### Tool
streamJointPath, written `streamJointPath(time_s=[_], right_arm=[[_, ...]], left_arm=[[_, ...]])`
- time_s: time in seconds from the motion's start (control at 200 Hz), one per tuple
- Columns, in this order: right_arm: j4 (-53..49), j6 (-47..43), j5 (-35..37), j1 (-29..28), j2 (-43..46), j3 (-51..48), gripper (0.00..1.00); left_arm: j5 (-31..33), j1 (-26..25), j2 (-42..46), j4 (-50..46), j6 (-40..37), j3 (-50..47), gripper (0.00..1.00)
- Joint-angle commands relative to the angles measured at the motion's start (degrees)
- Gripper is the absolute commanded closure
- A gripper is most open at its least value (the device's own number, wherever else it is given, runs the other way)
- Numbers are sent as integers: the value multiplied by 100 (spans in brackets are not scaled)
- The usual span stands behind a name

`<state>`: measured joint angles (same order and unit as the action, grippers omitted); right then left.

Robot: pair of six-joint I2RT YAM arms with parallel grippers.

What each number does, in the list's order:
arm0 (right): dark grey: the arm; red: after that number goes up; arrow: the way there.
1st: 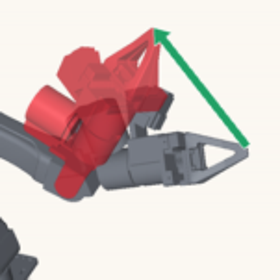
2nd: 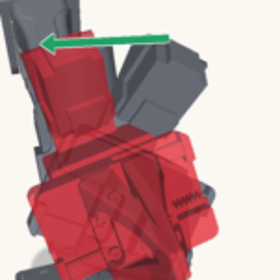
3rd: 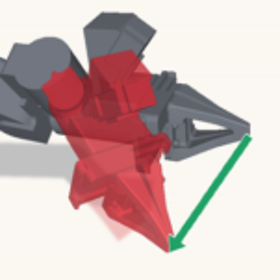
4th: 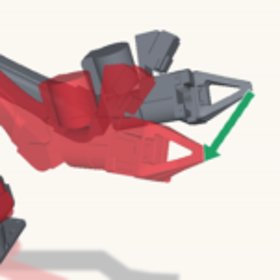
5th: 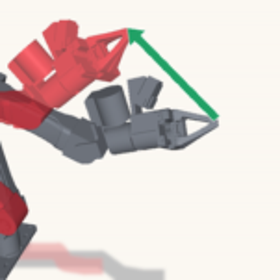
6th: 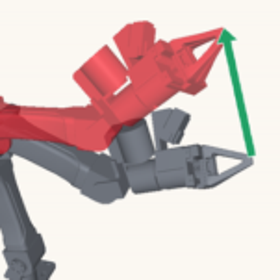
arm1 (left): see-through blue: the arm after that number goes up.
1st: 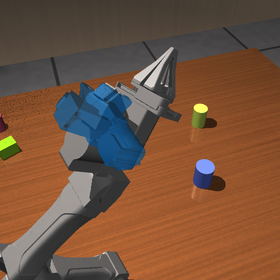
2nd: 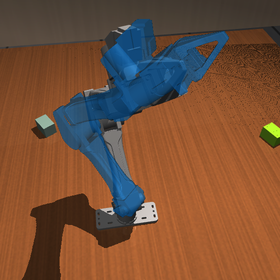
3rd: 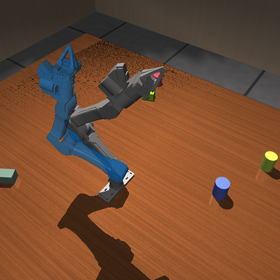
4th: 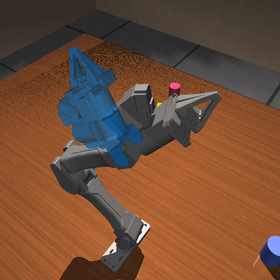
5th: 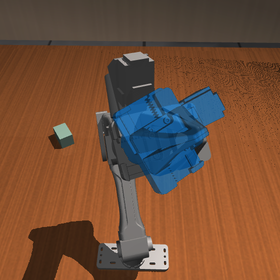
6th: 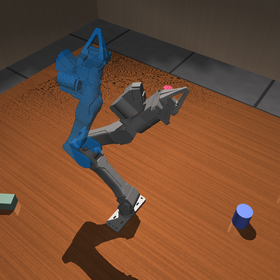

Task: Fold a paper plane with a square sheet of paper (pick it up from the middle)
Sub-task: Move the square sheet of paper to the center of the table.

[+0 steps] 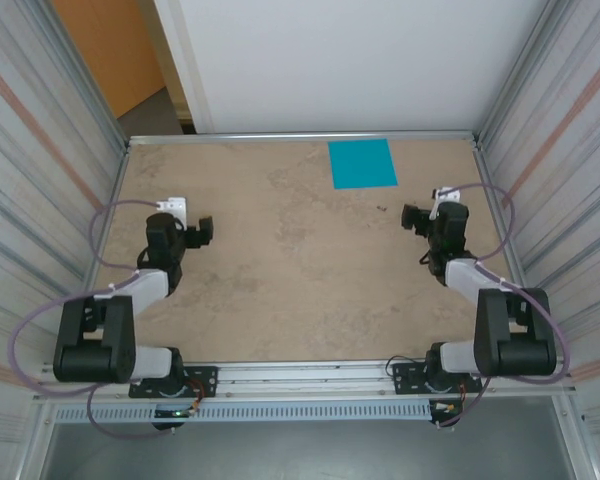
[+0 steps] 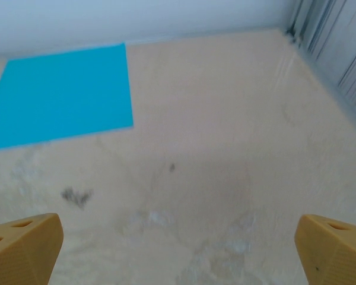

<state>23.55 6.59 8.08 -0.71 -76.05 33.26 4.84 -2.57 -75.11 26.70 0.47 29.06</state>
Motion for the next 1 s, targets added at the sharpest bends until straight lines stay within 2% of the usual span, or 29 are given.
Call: streamJointPath(time_s=[0.0, 0.145, 0.236, 0.456, 0.646, 0.857, 0.992], right_arm=[[-1676, 681, 269, -86, 359, 668, 1], [-3171, 1415, -77, -187, 155, 1720, 1], [-3803, 1857, -540, -219, -194, 2250, 1], [-4572, 2485, -1585, -245, -1610, 3387, 0], [-4665, 2942, -2293, -286, -3013, 4602, 15], [-4715, 3452, -2447, -358, -4394, 6035, 22], [-5075, 3581, -2295, -445, -5263, 7073, 27]], left_arm=[[370, -133, 498, -1551, 985, 584, 1], [-27, -125, 682, -2722, 2343, 1205, 1], [-892, 20, 682, -2878, 2828, 1308, 1], [-2173, -99, 492, -2881, 3226, 1342, 1], [-2356, -686, 37, -2981, 3325, 1506, 2], [-2419, -1122, -423, -2717, 3550, 1619, 4], [-2496, -1301, -674, -2735, 3583, 1768, 6]])
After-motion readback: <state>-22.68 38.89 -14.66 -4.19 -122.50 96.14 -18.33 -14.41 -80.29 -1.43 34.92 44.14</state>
